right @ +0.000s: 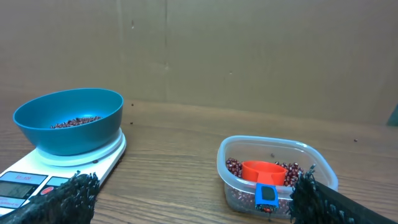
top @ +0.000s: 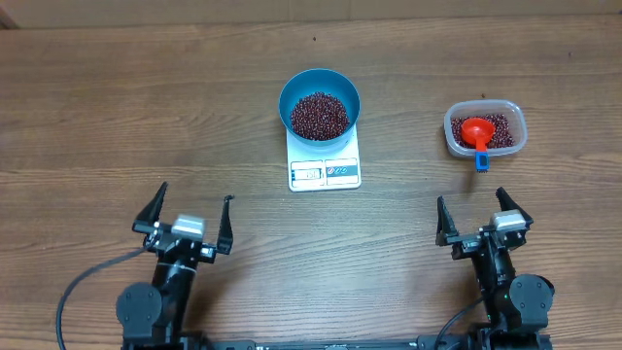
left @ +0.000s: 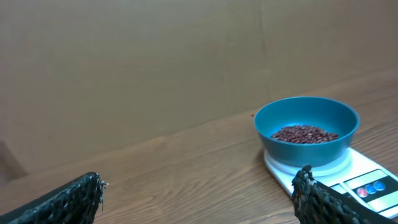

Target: Scoop item into bowl and weigh 150g on scale

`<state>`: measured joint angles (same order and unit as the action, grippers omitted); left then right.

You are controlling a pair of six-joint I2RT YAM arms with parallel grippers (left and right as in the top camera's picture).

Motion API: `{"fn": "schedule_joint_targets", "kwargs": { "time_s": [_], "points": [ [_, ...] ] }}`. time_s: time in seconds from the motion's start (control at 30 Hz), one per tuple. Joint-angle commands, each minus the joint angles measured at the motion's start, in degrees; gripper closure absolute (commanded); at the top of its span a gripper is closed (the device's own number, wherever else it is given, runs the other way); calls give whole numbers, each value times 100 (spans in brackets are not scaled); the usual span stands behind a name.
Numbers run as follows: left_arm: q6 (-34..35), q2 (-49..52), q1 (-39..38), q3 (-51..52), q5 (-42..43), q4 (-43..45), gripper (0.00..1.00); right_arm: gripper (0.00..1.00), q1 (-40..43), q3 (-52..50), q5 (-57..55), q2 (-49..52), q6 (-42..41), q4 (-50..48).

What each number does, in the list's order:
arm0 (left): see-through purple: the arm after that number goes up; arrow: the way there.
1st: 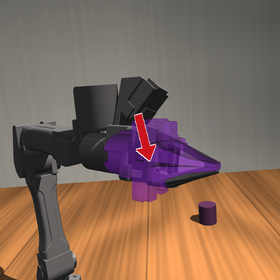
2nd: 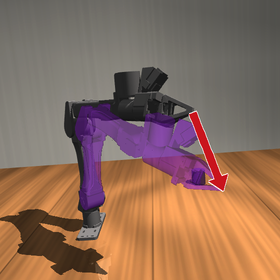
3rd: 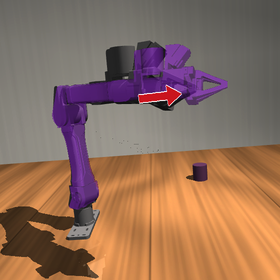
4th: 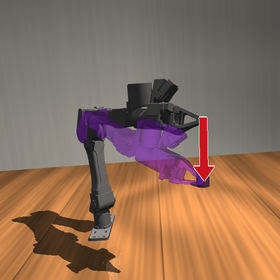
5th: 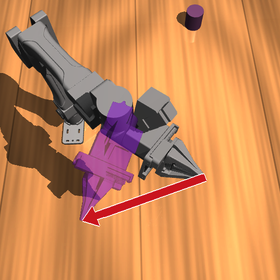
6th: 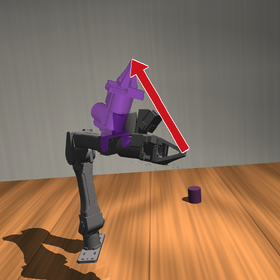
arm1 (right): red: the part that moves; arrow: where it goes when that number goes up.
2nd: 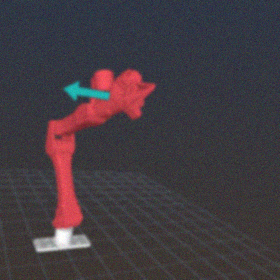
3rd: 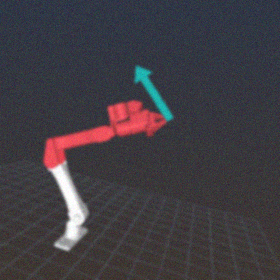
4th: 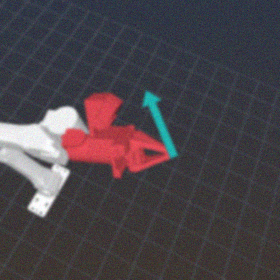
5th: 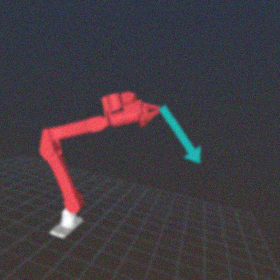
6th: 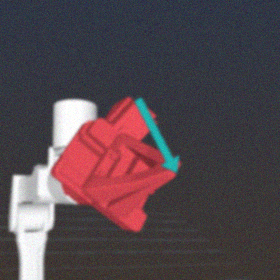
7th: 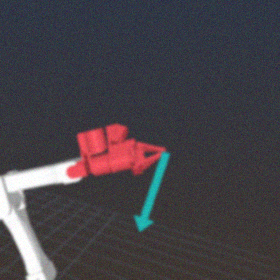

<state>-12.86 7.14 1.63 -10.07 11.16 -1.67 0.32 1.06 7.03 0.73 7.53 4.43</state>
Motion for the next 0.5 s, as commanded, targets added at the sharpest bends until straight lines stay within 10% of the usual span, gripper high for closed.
{"fn": "schedule_joint_targets", "kwargs": {
  "time_s": [0.0,0.47],
  "points": [
    [-199,-483,105,420,46,96,0,0,-31,-61,-37,-57,4,-22],
    [173,-695,98,981,70,-157,0,0,-31,-61,-37,-57,4,-22]
  ]
}}
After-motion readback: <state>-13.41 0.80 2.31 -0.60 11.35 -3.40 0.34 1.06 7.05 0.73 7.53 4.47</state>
